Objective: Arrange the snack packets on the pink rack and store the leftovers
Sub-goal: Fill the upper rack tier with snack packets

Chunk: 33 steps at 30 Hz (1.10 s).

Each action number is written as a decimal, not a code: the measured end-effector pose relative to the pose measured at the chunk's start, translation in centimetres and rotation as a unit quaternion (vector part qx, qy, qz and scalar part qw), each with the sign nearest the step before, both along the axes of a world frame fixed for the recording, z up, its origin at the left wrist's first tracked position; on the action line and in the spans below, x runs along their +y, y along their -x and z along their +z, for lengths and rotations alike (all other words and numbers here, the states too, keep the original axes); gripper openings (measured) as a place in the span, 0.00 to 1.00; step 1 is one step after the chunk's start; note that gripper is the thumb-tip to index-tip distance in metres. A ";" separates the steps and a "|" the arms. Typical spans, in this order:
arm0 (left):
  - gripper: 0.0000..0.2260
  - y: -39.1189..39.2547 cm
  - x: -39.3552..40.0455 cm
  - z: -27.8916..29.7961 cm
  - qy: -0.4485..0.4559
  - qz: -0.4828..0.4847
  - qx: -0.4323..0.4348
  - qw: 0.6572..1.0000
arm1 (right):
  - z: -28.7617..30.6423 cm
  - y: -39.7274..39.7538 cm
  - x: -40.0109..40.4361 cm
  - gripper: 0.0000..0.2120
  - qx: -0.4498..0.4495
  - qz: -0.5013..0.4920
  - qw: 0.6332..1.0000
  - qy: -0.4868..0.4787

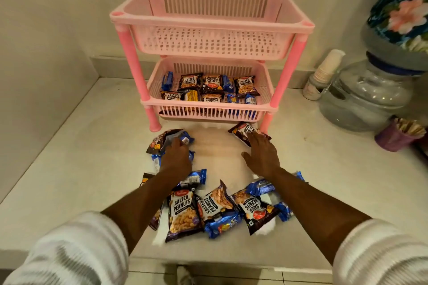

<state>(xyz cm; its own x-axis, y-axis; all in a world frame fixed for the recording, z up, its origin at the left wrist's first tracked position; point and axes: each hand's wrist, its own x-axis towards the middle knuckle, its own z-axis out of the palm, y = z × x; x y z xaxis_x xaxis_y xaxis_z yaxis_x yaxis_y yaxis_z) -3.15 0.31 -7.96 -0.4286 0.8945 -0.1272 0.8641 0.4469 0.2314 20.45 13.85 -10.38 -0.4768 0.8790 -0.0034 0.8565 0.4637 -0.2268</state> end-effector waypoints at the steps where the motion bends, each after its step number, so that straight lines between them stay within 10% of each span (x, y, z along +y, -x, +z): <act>1: 0.19 -0.4 0.2 0.1 0.007 0.004 0.001 1.000 | -0.1 -0.1 0.1 0.31 0.000 -0.017 1.000 -0.007; 6: 0.12 -1.1 0.8 0.3 0.026 -0.011 0.020 0.999 | 0.5 0.0 0.4 0.22 -0.031 -0.041 0.995 -0.089; 12: 0.10 -1.1 -0.1 0.8 0.018 -0.017 0.015 1.000 | 0.9 0.0 -0.2 0.26 0.007 -0.032 0.994 0.101; 19: 0.19 -2.4 -0.5 2.8 -0.108 -0.011 -0.060 0.992 | 3.1 1.4 -2.5 0.24 0.111 -0.012 0.990 0.085; 27: 0.24 -2.4 -0.4 8.4 -0.264 0.045 -0.270 0.925 | 9.8 5.4 -6.8 0.21 0.334 0.007 0.942 0.002; 33: 0.18 1.1 1.0 19.5 -0.425 -0.096 -0.202 0.877 | 18.1 8.9 -8.2 0.17 0.429 0.023 0.896 -0.110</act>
<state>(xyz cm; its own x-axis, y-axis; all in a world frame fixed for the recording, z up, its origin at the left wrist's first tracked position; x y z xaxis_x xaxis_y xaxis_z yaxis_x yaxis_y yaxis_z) -4.23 1.35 11.53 -0.3332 0.7900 0.5147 0.6755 -0.1808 0.7148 11.57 5.67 7.76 -0.2567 0.7925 0.5532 0.3890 0.6087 -0.6915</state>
